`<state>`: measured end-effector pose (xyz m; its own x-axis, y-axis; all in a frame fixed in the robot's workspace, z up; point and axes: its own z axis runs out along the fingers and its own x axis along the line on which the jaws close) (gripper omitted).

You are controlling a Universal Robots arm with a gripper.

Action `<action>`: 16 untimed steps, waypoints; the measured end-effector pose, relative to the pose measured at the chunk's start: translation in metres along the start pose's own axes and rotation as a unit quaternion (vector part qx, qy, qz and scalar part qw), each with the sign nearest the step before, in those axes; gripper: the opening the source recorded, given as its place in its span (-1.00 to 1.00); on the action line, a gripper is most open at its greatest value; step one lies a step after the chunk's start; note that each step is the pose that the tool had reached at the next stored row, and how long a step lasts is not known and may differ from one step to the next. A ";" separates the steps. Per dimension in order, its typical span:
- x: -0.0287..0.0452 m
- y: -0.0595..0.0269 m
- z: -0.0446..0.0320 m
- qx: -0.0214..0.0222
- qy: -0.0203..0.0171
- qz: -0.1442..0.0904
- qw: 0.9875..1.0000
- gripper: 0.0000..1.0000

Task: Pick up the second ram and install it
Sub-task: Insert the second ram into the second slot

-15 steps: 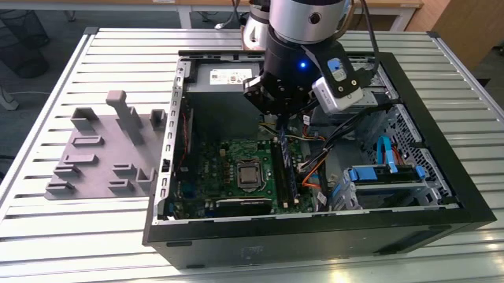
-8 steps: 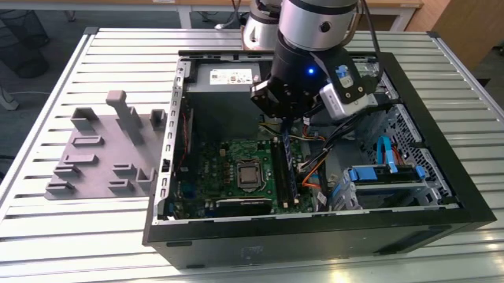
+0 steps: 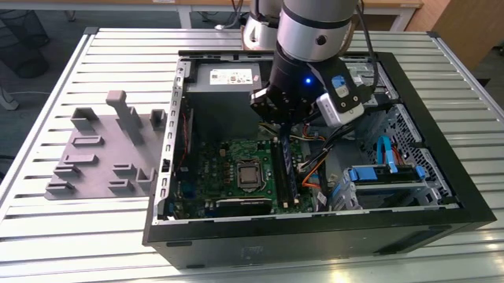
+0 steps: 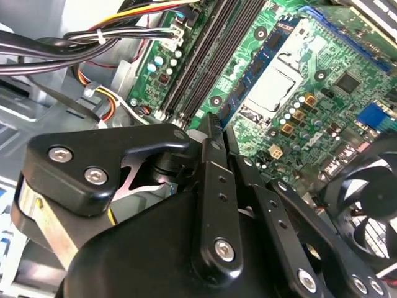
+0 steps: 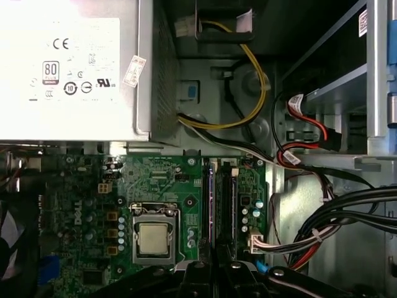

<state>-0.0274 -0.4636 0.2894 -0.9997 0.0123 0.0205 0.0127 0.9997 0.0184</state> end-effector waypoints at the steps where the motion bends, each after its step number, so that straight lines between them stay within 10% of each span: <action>1: 0.0000 -0.0001 0.0019 0.000 0.000 0.000 1.000 -0.72; 16: -0.0007 -0.0023 0.0291 0.000 0.000 0.010 1.000 -0.72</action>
<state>-0.0273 -0.4653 0.2603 -0.9993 0.0327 0.0205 0.0330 0.9993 0.0185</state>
